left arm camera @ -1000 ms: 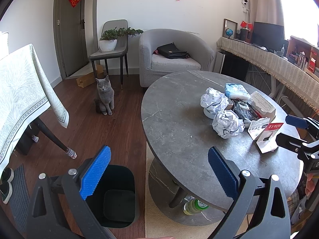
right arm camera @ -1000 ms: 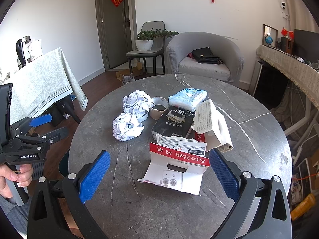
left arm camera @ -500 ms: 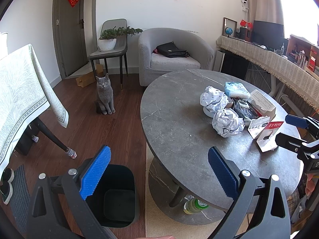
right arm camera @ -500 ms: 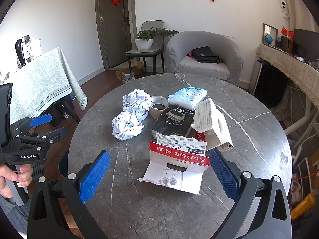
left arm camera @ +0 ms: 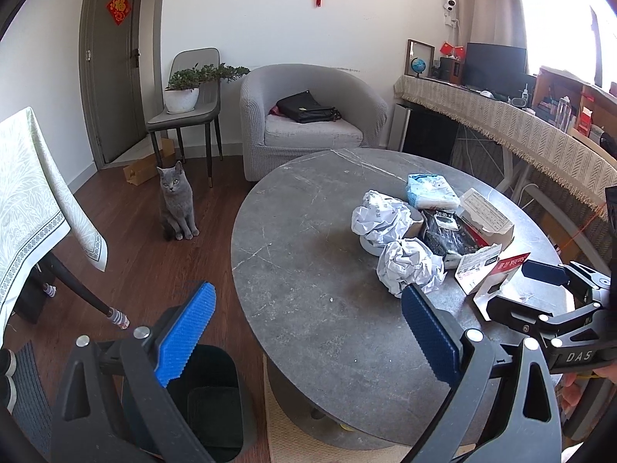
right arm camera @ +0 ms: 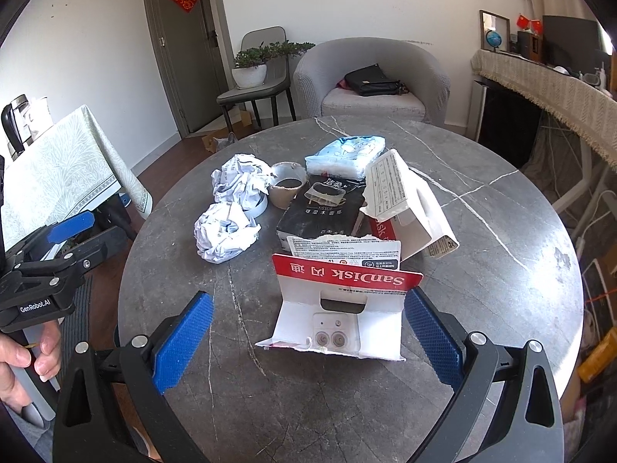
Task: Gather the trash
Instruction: 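Grasp the crumpled white paper ball with the left tool while the right tool grasps the SanDisk package, then carry the paper ball into the green bin and open the left tool while the right tool holds the package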
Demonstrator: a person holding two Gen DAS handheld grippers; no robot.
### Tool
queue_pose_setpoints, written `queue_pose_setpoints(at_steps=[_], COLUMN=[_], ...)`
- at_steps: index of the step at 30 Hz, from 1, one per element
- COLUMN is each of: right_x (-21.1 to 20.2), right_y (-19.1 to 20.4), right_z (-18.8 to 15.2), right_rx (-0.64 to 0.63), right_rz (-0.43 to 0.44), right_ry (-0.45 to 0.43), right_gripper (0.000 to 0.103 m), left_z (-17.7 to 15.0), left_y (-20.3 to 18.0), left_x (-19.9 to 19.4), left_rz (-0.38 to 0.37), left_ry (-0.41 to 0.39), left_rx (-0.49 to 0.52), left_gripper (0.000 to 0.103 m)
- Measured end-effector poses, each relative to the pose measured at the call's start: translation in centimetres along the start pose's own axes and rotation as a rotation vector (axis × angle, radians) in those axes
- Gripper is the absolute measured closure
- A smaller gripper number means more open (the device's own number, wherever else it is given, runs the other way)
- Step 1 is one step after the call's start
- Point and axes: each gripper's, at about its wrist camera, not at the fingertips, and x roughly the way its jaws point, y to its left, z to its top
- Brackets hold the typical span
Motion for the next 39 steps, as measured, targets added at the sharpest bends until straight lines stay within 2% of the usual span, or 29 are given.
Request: queue_pose_setpoints(at_steps=[2,4,8,11,14,15,16,26,29,33,39], right_x=[0.2,0.5,1.4,1.8,2.2,2.2,2.2,1.8,1.1,0.0,-2.0], right_y=[-0.2,-0.4,-0.5,-1.2,-1.8,-1.9,-1.9,-2.6,-3.1,-3.7,-3.8], right_z=[0.2,0.6,0.8,0.8,0.9,0.8,0.8,1.0,1.1,1.5,2.2], right_rx=[0.012,0.021,-0.007,0.019,0.018,0.012,0.002,-0.043,-0.033,-0.022,-0.011], right_rz=[-0.013,-0.008,-0.062,-0.026,0.02,0.026,0.028,0.015,0.026,0.037,0.054], right_ry=[-0.005,-0.006,0.022,0.028,0.047,0.055,0.055,0.054,0.046,0.033,-0.017], right_gripper=[0.003,0.004,0.009,0.01,0.021,0.03,0.031,0.032,0.032,0.032,0.032], left_z=[0.3,0.5,0.9,1.2,1.5,1.6,1.7,1.7,1.7,1.5,1.4], left_y=[-0.4,-0.9,-1.5,-2.1,-3.1,-3.4,-3.7,-5.5,-5.9,-6.3,-5.8], left_x=[0.4,0.7,1.4,1.8,2.2,2.5,2.7,6.0,6.7,7.1,6.9], left_rz=[-0.018,-0.029,-0.082,-0.146,-0.193,-0.204,-0.211,-0.191,-0.189,-0.214,-0.236], left_ry=[0.004,0.01,0.019,0.025,0.033,0.036,0.041,0.116,0.128,0.156,0.156], left_rx=[0.015,0.037,0.059,0.07,0.094,0.097,0.098,0.095,0.096,0.097,0.059], left_gripper=[0.008,0.018,0.018,0.018,0.018,0.018,0.019,0.021,0.025,0.041,0.049])
